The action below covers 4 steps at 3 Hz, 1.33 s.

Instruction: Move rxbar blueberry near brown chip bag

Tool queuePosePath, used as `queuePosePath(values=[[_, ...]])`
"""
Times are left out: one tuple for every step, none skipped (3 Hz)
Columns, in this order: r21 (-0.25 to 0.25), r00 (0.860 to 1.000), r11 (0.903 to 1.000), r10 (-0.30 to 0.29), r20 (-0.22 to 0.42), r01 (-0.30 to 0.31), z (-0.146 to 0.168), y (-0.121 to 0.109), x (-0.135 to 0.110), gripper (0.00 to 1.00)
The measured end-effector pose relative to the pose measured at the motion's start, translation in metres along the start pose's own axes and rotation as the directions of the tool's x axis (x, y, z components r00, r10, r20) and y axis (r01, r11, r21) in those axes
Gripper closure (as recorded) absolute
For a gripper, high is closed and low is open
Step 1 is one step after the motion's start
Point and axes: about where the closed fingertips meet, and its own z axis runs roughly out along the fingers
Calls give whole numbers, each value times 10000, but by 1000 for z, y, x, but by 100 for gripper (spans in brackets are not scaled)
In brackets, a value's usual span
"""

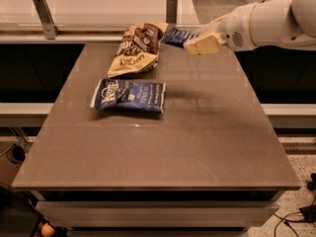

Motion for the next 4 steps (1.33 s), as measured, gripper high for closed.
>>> queuePosePath(values=[[628, 9988, 9972, 418, -262, -401, 20, -24, 10, 100], [627, 9988, 9972, 418, -262, -401, 20, -24, 10, 100], [909, 9975, 9955, 329, -627, -271, 28, -17, 12, 100], [1333, 9924, 9909, 343, -1184, -183, 50, -15, 21, 100]])
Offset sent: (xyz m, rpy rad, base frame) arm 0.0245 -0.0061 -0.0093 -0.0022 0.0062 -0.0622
